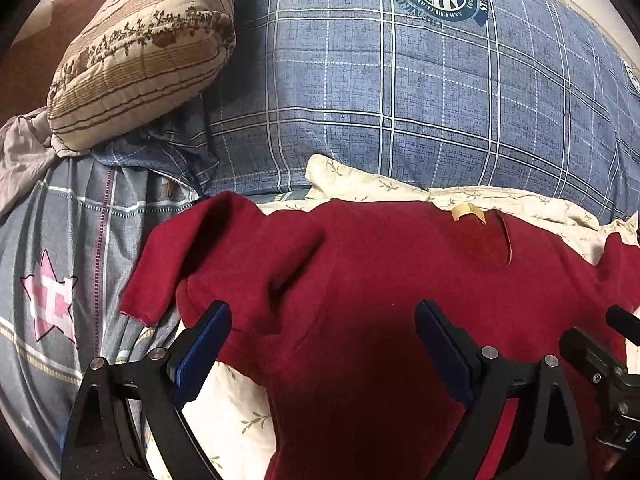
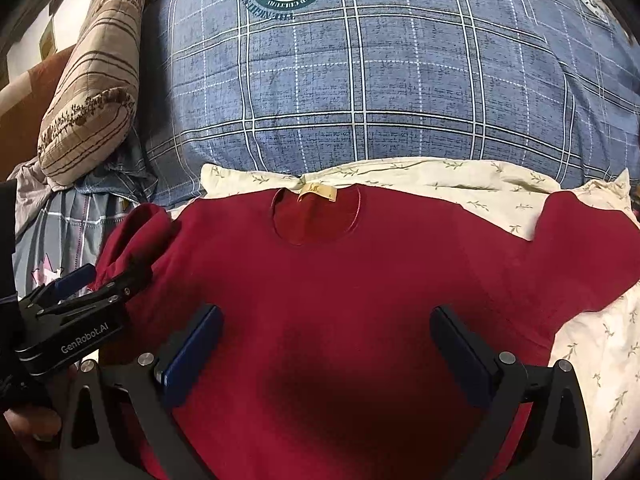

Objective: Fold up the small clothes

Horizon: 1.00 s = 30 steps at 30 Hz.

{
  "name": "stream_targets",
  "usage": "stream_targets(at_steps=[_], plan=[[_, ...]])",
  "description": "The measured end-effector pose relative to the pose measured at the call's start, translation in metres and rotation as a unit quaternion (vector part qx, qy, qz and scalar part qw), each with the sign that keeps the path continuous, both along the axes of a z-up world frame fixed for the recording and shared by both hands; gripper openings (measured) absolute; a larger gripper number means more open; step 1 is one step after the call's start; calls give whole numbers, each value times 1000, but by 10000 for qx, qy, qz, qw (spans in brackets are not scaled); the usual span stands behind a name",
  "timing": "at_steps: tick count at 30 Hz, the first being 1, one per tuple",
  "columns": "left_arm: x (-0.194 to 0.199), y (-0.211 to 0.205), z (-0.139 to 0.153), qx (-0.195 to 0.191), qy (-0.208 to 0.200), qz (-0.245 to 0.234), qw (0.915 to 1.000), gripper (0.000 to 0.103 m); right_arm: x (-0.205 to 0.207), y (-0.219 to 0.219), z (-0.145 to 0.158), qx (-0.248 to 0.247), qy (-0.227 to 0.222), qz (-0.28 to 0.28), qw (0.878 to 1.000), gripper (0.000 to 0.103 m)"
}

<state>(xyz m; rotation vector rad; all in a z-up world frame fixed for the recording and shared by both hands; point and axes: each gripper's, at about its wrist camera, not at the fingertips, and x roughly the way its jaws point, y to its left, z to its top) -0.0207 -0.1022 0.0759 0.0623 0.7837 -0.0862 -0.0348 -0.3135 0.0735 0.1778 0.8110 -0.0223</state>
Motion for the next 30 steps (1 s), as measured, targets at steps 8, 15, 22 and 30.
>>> stream_targets(at_steps=[8, 15, 22, 30], plan=[[2, 6, -6, -5, 32, 5, 10000, 93, 2, 2, -3, 305, 38, 22, 9995, 103], [3, 10, -7, -39, 31, -39, 10000, 93, 9, 4, -8, 227, 119, -26, 9997, 103], [7, 14, -9, -66, 77, 53, 9999, 93, 13, 9, -13, 159, 121, -36, 9998, 103], [11, 18, -9, -117, 95, 119, 9998, 93, 18, 14, -14, 148, 77, -16, 9999, 103]])
